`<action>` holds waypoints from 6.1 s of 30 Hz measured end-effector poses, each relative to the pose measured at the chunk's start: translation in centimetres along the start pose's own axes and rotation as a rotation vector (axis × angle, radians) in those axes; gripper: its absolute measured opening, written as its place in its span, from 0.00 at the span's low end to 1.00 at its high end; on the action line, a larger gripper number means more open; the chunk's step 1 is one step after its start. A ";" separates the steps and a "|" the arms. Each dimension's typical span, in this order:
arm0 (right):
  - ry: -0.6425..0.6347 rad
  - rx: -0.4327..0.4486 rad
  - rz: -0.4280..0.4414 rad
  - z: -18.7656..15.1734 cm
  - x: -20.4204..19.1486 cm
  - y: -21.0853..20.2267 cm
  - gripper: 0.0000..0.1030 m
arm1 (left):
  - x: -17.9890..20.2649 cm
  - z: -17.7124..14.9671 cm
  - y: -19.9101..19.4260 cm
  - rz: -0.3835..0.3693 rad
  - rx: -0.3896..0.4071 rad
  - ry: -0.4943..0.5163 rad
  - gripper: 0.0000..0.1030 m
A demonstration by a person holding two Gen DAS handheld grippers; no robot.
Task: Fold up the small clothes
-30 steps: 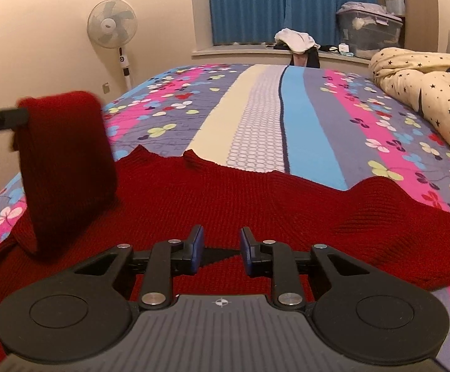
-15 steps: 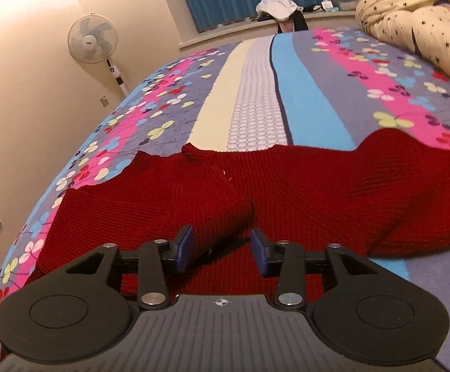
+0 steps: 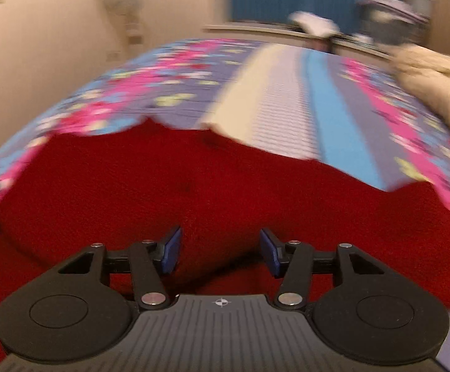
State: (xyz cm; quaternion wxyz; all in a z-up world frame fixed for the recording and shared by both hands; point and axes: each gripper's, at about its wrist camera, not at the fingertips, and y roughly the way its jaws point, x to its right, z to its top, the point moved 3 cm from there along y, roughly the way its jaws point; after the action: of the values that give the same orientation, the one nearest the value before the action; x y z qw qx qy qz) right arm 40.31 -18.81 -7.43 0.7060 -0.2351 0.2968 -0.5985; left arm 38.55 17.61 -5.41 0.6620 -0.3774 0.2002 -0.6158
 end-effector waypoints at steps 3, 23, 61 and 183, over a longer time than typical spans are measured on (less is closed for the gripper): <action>0.251 -0.047 -0.018 -0.9 2.7 -1.2 0.48 | 0.3 0.1 0.5 0.008 -0.015 0.012 0.41; 0.363 0.365 0.294 4.1 6.0 -5.9 0.09 | 0.9 0.2 3.8 0.049 -0.007 0.071 0.22; 0.719 -0.024 -0.212 2.0 28.2 -0.7 0.33 | 5.6 -1.8 3.5 0.071 -0.081 0.376 0.33; -0.504 -0.026 0.426 -1.9 -5.9 -0.9 0.34 | 5.9 1.5 -0.3 -0.171 0.059 0.140 0.13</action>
State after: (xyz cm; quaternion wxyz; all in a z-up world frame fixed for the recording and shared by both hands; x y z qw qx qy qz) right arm 37.70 -13.08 -7.39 0.8634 -0.3176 0.1630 -0.3566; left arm 40.39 12.33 -3.00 0.6022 -0.3294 0.1950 -0.7006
